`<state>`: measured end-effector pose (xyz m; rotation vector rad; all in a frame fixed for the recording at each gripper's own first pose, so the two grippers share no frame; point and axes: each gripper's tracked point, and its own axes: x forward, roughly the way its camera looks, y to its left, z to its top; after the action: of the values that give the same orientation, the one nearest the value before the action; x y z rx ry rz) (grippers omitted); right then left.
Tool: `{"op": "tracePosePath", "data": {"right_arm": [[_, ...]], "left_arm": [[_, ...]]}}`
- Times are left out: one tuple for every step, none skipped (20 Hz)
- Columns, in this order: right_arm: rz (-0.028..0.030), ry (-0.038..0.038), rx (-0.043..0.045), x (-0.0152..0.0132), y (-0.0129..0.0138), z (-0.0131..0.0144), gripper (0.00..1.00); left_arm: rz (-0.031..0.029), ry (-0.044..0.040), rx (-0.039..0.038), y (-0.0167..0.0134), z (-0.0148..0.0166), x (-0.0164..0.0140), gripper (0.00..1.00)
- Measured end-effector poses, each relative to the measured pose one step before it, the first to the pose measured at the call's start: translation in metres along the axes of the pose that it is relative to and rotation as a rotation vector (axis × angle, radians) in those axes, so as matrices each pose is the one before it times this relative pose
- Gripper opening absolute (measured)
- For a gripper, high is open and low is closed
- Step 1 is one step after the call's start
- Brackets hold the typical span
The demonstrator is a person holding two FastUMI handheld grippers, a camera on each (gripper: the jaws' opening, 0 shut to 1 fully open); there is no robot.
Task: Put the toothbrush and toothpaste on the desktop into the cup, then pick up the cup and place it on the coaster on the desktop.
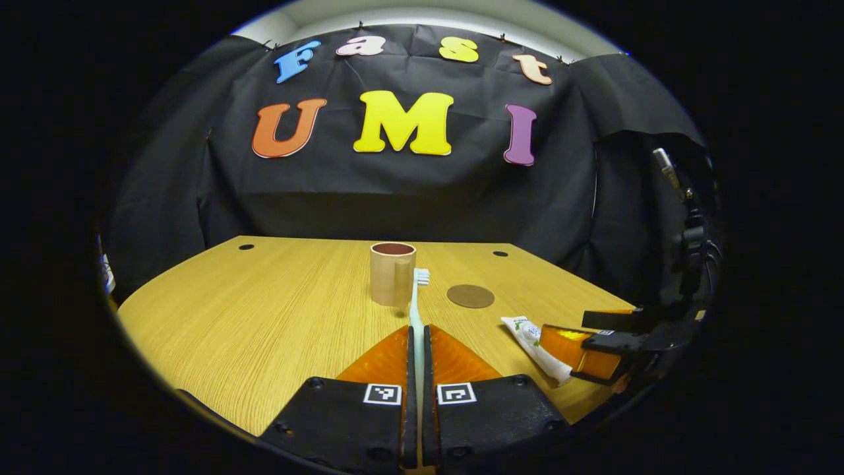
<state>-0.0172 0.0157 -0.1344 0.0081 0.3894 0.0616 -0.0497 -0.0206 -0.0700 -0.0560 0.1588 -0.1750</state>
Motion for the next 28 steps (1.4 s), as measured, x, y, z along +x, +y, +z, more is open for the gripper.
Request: {"op": "tracePosePath", "data": {"right_arm": [[0.00027,0.00952,-0.00782,0.00190,0.00219,-0.00147,0.95],[-0.00010,0.00781,-0.00721,0.00286,0.00069,-0.00268,0.95],[-0.00101,0.00707,-0.00198,0.00241,0.00175,0.00018,0.95],[-0.00213,0.00847,-0.00064,0.00345,0.00118,-0.00182,0.95],[0.00036,0.00983,0.00200,0.00281,0.00135,-0.00122,0.95],[0.00285,0.01220,0.00184,0.00280,0.00138,0.00008,0.95],[0.00322,0.00949,0.00207,0.00202,0.00111,-0.00019,0.93],[-0.00172,0.00848,0.00090,0.00198,0.00018,-0.00074,0.95],[-0.00231,0.00910,0.00037,0.00320,-0.00046,0.00057,0.93],[0.00072,0.01409,-0.00027,0.00271,0.00100,-0.00203,0.95],[0.00080,0.01193,0.00233,0.00050,0.00094,-0.00104,0.95],[0.00247,0.01053,0.00364,0.00293,0.00159,0.00187,0.92],[0.00479,0.00440,0.00498,0.00190,0.00231,0.00198,0.89],[-0.00078,0.00753,0.00208,0.00011,0.00130,-0.00171,0.90],[-0.00108,0.00867,0.00076,0.00089,0.00100,-0.00132,0.88],[0.00247,0.00387,0.00122,0.00132,0.00083,-0.00068,0.88],[0.00127,0.00663,0.00162,-0.00008,0.00023,0.00047,0.88],[0.00398,0.00502,0.00075,0.00094,0.00125,-0.00172,0.87],[-0.00068,0.00697,0.00009,0.00013,0.00005,-0.00096,0.87],[0.00147,0.00408,-0.00050,0.00006,-0.00005,-0.00155,0.87],[-0.00156,0.00431,0.00001,-0.00058,-0.00092,-0.00106,0.87],[-0.00291,0.00293,0.00301,-0.00037,-0.00162,-0.00144,0.87],[0.00183,0.00335,0.00271,0.00004,-0.00016,-0.00051,0.87],[-0.00015,0.00371,0.00267,0.00050,-0.00061,-0.00165,0.86],[-0.00200,0.00724,0.00640,-0.00007,-0.00154,-0.00042,0.86],[0.00291,0.00620,0.00635,0.00119,-0.00001,-0.00112,0.80],[0.00000,0.00428,0.00560,0.00144,-0.00013,0.00044,0.77],[-0.00208,0.00807,0.00389,0.00146,-0.00152,-0.00143,0.75]], "left_arm": [[0.00939,-0.02818,0.00119,0.00331,0.00800,-0.00303,0.06],[0.00911,-0.03402,0.00851,0.00287,0.00675,-0.00115,0.06],[0.01105,-0.03145,0.00893,0.00277,0.00741,-0.00238,0.06],[0.00789,-0.02689,0.00838,0.00250,0.00567,-0.00015,0.06],[0.00054,-0.01823,0.00236,0.00131,0.00432,-0.00186,0.06],[0.00195,-0.01478,-0.00464,0.00078,0.00340,-0.00187,0.06],[-0.00224,-0.01248,-0.00654,0.00080,0.00300,-0.00154,0.06],[-0.00034,-0.00795,-0.00625,-0.00016,0.00321,-0.00016,0.06],[0.00446,-0.00333,-0.00523,0.00278,0.00201,-0.00102,0.06],[0.00036,-0.00527,-0.00776,0.00192,0.00185,-0.00012,0.06],[-0.00040,-0.00635,-0.00445,0.00061,0.00329,-0.00107,0.06],[0.00562,-0.01194,-0.00265,0.00357,0.00502,-0.00018,0.06],[0.00501,-0.01271,0.00459,0.00194,0.00520,-0.00156,0.06],[0.00595,-0.01783,0.00618,0.00248,0.00456,-0.00124,0.05],[0.00436,-0.01367,0.00513,0.00098,0.00495,-0.00094,0.06],[-0.00044,-0.00404,0.00554,-0.00056,0.00141,0.00023,0.06],[-0.00133,-0.00079,0.00255,-0.00058,-0.00067,-0.00114,0.06],[-0.00074,-0.00520,-0.00161,-0.00016,0.00218,-0.00046,0.05],[0.00212,-0.00101,-0.00096,-0.00004,0.00084,0.00016,0.06],[0.00034,0.00005,-0.00135,0.00081,0.00043,0.00039,0.06],[0.00166,-0.00018,-0.00086,0.00081,-0.00010,0.00037,0.06],[0.00240,0.00124,-0.00088,0.00065,-0.00013,-0.00027,0.05],[0.00283,0.00106,-0.00183,0.00158,0.00025,-0.00033,0.06],[0.00058,0.00116,-0.00258,0.00102,-0.00074,0.00044,0.06],[0.00142,0.00489,0.00046,0.00068,-0.00016,-0.00012,0.06],[0.00250,-0.00054,-0.00065,0.00124,0.00098,0.00013,0.06],[0.00140,-0.00065,-0.00181,0.00106,0.00149,0.00042,0.06],[0.00084,-0.00040,-0.00017,-0.00009,0.00070,0.00011,0.06]]}}
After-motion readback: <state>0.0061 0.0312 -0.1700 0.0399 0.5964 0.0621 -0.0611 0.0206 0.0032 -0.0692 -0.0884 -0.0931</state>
